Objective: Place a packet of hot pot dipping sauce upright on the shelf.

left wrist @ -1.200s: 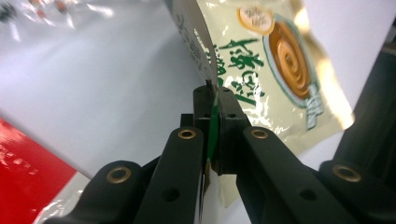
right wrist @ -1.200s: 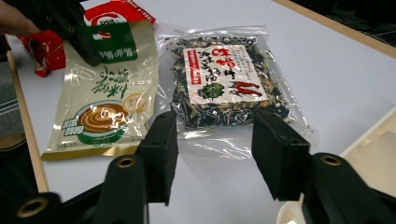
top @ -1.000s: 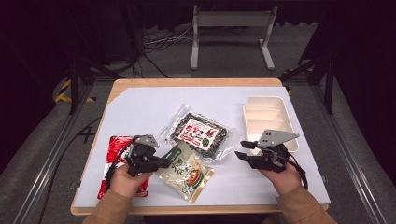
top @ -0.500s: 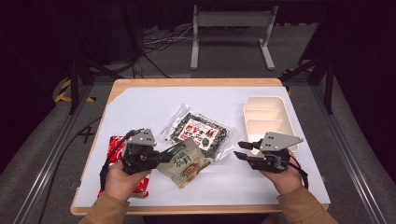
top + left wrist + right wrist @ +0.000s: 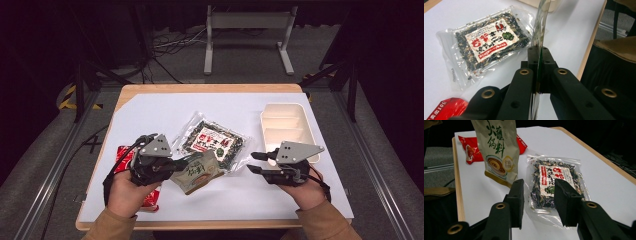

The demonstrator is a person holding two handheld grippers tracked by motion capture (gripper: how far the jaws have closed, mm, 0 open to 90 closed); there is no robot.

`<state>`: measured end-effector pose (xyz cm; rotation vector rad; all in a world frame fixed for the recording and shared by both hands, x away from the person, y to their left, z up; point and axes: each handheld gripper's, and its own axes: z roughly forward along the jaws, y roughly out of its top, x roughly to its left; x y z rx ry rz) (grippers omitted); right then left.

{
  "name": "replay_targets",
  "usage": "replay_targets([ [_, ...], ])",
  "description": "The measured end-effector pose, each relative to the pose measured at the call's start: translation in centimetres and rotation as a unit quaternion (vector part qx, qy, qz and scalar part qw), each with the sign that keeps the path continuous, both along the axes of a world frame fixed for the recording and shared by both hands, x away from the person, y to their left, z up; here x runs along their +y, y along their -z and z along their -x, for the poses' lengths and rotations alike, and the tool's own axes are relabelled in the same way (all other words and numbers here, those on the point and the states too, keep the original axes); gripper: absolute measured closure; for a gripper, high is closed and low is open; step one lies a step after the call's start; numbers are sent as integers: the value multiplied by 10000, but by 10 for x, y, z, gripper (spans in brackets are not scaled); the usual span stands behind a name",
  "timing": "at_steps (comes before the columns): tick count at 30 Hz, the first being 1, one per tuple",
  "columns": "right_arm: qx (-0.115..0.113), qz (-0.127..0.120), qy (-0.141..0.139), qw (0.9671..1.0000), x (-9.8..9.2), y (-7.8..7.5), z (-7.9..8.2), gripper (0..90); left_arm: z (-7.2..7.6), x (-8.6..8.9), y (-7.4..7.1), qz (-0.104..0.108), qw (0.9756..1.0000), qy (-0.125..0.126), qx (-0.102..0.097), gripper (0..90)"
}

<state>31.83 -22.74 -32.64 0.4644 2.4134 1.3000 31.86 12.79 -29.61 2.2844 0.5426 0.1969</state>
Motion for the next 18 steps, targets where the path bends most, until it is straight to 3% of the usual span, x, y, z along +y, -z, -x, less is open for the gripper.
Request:
replay_targets([
  [5, 171, 103, -315, 9993, 10, -10, -3, 591, -3, -9, 0, -123, 9999, 72, 30, 895],
  [10, 136, 268, -626, 9976, 24, -22, -6, 577, -3, -18, 0, -298, 9994, 192, 49, 895],
  [12, 110, 432, -902, 9949, 34, -29, -7, 579, -3, -20, -1, -302, 9992, 250, 52, 895],
  [18, 143, 668, -1130, 9912, 49, -36, -10, 571, -1, -25, -1, -382, 9984, 404, 40, 895],
])
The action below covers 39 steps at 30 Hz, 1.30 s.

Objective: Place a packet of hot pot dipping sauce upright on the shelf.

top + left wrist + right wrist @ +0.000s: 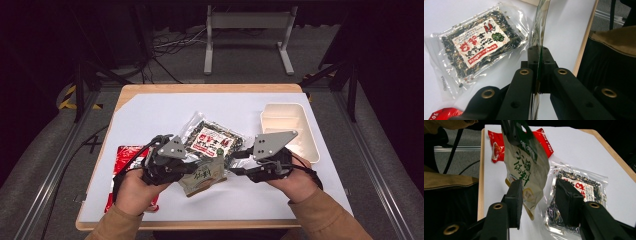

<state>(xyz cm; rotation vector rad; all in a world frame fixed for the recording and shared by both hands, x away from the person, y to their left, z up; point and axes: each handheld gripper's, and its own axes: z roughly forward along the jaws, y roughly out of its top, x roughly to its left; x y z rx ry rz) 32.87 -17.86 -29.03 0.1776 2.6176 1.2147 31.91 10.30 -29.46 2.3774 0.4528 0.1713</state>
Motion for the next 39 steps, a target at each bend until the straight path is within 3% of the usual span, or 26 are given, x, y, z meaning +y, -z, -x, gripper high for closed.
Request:
replay_targets([
  [5, -50, 150, -94, 9998, 10, -4, -2, 564, 2, -2, -1, 7, 9999, 140, 19, 895],
  [10, 57, 390, -255, 9989, 21, -6, -6, 563, 4, -5, 0, -1, 9997, 242, 66, 895],
  [19, 188, 877, -575, 9943, 38, -4, -11, 588, 3, -10, 1, -38, 9994, 342, 96, 895],
  [24, 260, 1069, -838, 9904, 47, 2, -12, 675, 2, -13, 3, -52, 9989, 441, 159, 895],
  [29, 373, 1314, -933, 9862, 54, 7, -14, 706, 3, -17, 4, -108, 9985, 508, 158, 894],
  [33, 347, 1389, -969, 9849, 56, 8, -14, 725, 3, -19, 5, -129, 9984, 526, 175, 894],
  [39, 400, 1524, -1037, 9820, 57, 9, -13, 883, 3, -22, 8, -143, 9981, 559, 230, 890],
])
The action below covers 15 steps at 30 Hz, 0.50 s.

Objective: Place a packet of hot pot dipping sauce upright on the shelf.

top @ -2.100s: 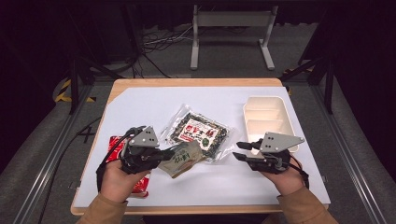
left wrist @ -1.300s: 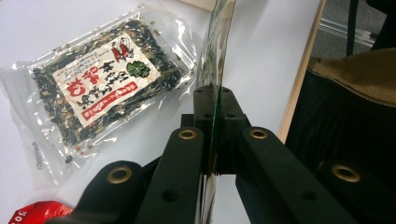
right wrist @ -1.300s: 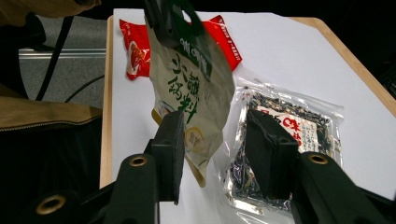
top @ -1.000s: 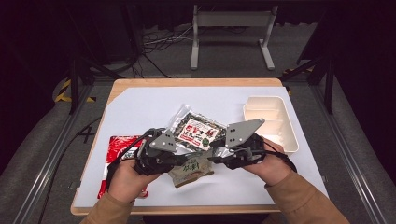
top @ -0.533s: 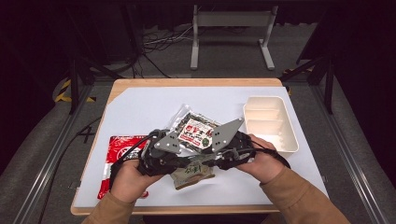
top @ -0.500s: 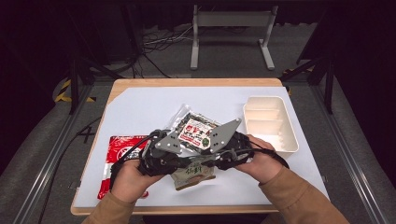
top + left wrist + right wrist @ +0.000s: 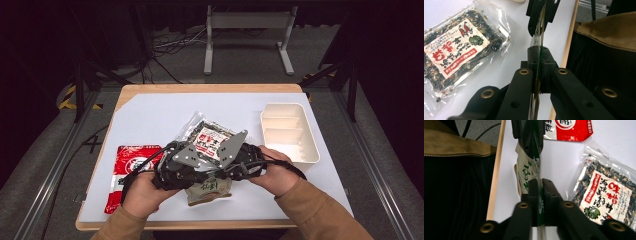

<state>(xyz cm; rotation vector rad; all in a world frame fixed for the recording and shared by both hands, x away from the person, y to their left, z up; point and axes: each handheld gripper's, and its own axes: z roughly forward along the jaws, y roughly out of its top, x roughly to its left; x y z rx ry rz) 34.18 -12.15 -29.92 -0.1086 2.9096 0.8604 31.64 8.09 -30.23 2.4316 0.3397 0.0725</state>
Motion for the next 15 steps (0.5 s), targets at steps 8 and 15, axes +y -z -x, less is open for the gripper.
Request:
replay_targets([
  [8, -148, 27, 124, 9998, -3, -4, 2, 890, -2, 10, -6, 396, 9990, -159, 164, 617],
  [15, -170, -75, 462, 9988, -20, -15, -2, 891, -3, 31, -14, 924, 9950, -347, 124, 419],
])
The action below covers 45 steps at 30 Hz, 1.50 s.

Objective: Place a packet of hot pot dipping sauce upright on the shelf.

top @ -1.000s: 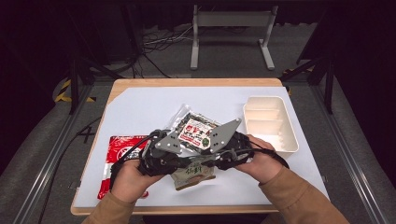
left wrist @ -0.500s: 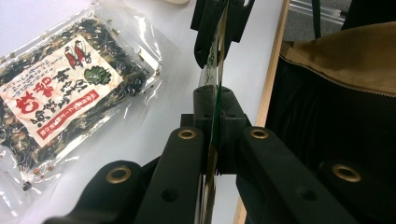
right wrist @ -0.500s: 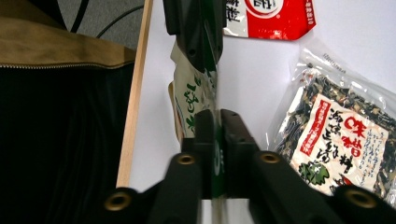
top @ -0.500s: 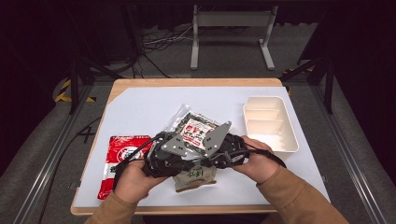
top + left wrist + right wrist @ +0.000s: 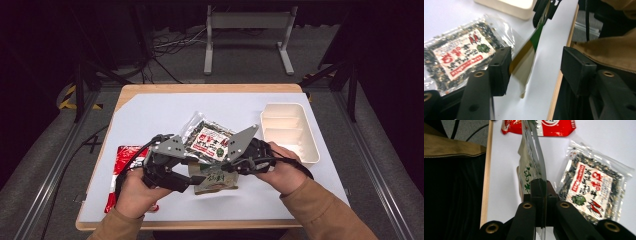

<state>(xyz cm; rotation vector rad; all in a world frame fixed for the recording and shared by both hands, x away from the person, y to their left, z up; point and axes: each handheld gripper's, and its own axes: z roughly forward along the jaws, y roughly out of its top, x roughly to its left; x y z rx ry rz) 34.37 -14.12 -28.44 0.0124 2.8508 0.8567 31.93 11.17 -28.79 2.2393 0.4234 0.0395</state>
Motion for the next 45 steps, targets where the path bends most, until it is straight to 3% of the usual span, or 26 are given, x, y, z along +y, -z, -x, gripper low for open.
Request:
replay_targets([
  [6, -79, -101, 121, 9998, -11, -10, -1, 891, 1, 17, -4, 264, 9995, -140, -63, 374],
  [21, -389, -214, 454, 9980, -36, -42, -8, 890, -4, 46, 3, 564, 9975, -427, -69, 366],
  [25, -449, -270, 557, 9971, -42, -47, -12, 890, -11, 55, 9, 780, 9953, -573, -30, 367],
  [30, -496, -333, 676, 9959, -50, -53, -18, 890, -16, 65, 14, 835, 9934, -785, -71, 369],
  [41, -667, -337, 965, 9925, -71, -64, -32, 890, -26, 91, 29, 1029, 9848, -1358, -331, 363],
  [45, -715, -318, 1038, 9915, -78, -67, -37, 890, -25, 93, 32, 938, 9829, -1492, -533, 359],
])
